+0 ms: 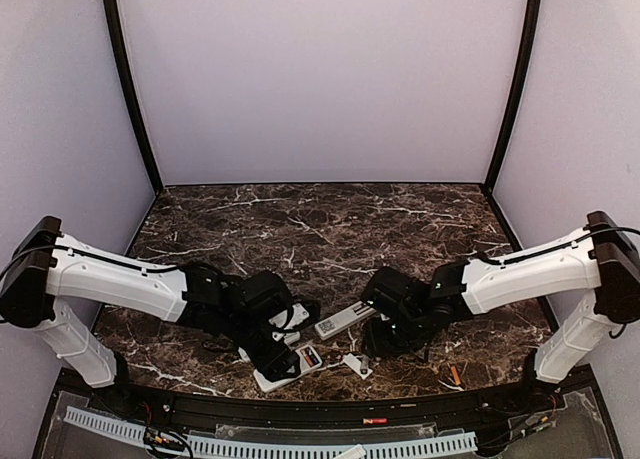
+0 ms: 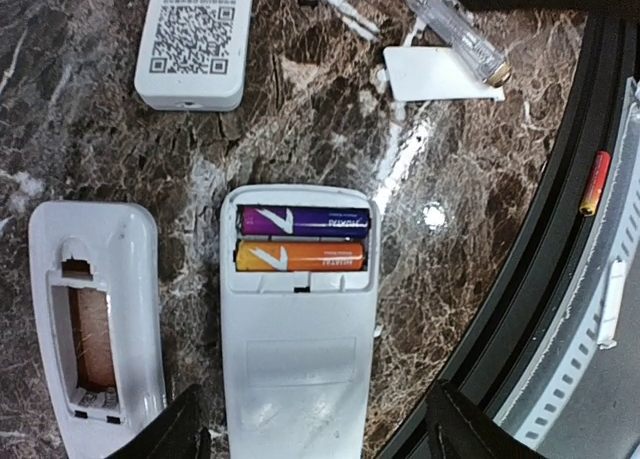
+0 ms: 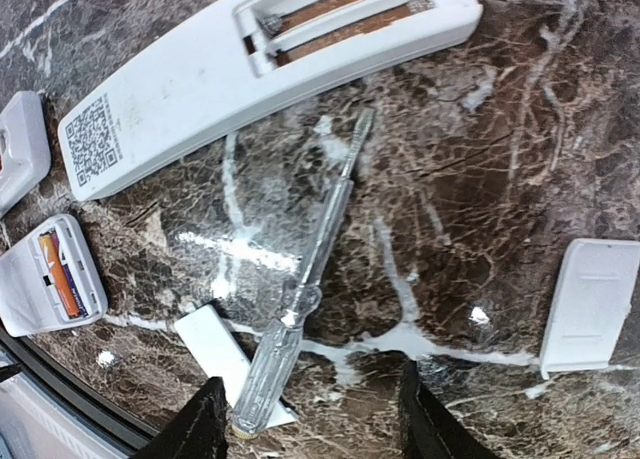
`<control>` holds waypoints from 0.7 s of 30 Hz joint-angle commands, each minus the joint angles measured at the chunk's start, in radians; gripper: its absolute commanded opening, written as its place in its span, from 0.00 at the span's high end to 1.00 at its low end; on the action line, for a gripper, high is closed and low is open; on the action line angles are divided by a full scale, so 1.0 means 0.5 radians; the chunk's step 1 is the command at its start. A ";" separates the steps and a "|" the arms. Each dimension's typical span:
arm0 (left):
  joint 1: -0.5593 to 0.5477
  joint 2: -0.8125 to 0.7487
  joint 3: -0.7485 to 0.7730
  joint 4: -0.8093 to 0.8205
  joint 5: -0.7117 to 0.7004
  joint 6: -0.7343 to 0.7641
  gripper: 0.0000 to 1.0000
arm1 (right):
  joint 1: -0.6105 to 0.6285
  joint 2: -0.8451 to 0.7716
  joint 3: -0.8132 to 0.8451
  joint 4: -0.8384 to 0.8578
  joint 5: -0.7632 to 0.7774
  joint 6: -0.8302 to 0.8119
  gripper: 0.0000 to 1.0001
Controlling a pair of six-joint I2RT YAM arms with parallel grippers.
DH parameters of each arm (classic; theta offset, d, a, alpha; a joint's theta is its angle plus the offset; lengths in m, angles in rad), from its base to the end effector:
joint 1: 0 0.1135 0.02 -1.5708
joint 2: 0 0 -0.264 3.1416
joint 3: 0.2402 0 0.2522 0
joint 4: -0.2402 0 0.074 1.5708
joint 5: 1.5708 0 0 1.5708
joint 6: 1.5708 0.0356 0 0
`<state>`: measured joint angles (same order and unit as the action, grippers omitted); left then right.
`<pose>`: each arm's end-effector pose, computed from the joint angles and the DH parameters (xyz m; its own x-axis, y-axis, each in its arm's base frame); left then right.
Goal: Unload the batteries from the remote control
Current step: Place the remote control without the battery cover at the center of the board, then pick up the screwdriver from the center of the board.
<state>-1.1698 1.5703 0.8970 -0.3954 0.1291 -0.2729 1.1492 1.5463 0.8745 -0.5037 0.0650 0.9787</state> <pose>0.1134 -0.2793 0.1758 -0.5821 0.6882 -0.4330 0.8103 0.5353 -0.2384 0.1186 0.2589 0.1708 -0.9578 -0.1122 -0.2647 -0.1891 0.9394 0.2861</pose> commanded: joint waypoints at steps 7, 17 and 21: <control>0.120 -0.326 0.131 -0.191 -0.221 -0.553 0.29 | 0.128 0.305 0.276 -0.079 0.003 0.122 0.49; 0.209 -0.433 0.166 -0.285 -0.337 -0.877 0.33 | 0.163 0.431 0.425 -0.351 0.113 0.253 0.60; 0.210 -0.486 0.130 -0.279 -0.343 -0.905 0.34 | 0.164 0.450 0.441 -0.380 0.121 0.281 0.63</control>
<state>-1.0687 1.3724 0.9791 -0.4999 -0.0231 -0.6807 1.2224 1.7546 1.0683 -0.6441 0.0975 1.0855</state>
